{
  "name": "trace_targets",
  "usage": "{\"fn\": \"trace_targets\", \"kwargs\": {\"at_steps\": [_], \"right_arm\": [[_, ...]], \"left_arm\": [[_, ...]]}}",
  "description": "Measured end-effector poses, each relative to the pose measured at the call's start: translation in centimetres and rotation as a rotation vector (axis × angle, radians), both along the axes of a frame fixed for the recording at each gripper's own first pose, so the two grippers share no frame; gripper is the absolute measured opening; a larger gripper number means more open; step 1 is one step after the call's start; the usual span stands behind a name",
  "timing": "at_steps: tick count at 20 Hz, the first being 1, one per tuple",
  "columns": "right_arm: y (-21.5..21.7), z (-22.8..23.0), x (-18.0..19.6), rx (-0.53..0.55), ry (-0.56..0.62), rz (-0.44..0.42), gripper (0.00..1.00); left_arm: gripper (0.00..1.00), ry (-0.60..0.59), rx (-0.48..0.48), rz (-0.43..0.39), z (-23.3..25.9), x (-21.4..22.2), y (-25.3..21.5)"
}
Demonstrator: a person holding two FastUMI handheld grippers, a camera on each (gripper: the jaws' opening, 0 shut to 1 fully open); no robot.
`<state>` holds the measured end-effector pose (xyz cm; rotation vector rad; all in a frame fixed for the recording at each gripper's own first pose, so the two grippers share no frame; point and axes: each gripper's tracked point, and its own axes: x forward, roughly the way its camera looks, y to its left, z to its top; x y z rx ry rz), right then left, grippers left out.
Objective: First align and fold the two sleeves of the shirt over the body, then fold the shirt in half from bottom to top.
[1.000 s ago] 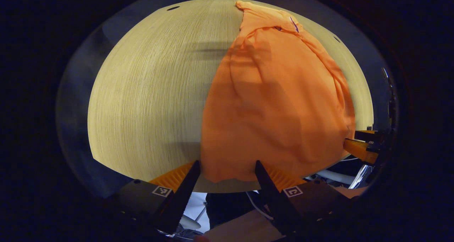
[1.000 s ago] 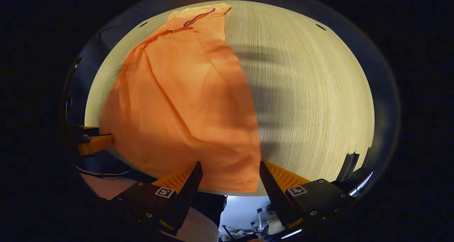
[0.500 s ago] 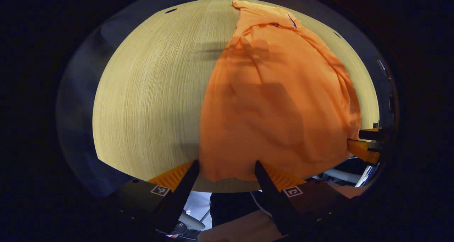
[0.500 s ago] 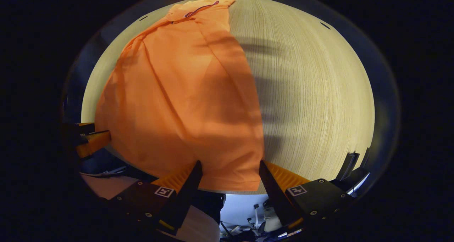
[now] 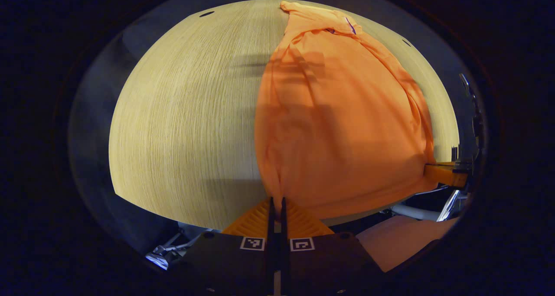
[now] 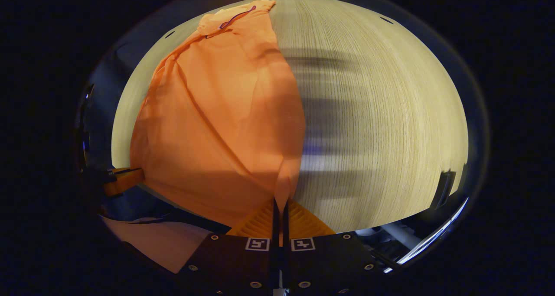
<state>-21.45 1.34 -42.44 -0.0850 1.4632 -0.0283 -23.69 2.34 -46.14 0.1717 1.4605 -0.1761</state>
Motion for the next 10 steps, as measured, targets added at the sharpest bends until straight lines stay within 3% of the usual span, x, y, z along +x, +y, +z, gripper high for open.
{"fn": "trace_targets", "kwargs": {"at_steps": [2,10], "right_arm": [[0.6,0.6,0.0,0.003,-0.007,0.017,0.0],[1.3,4.4,3.2,0.043,-0.076,0.043,0.0]], "left_arm": [[0.01,-0.001,-0.033,0.0,-0.3,-0.2,-0.2],[0.01,-0.027,-0.119,0.037,3.6,2.2,-1.0]]}}
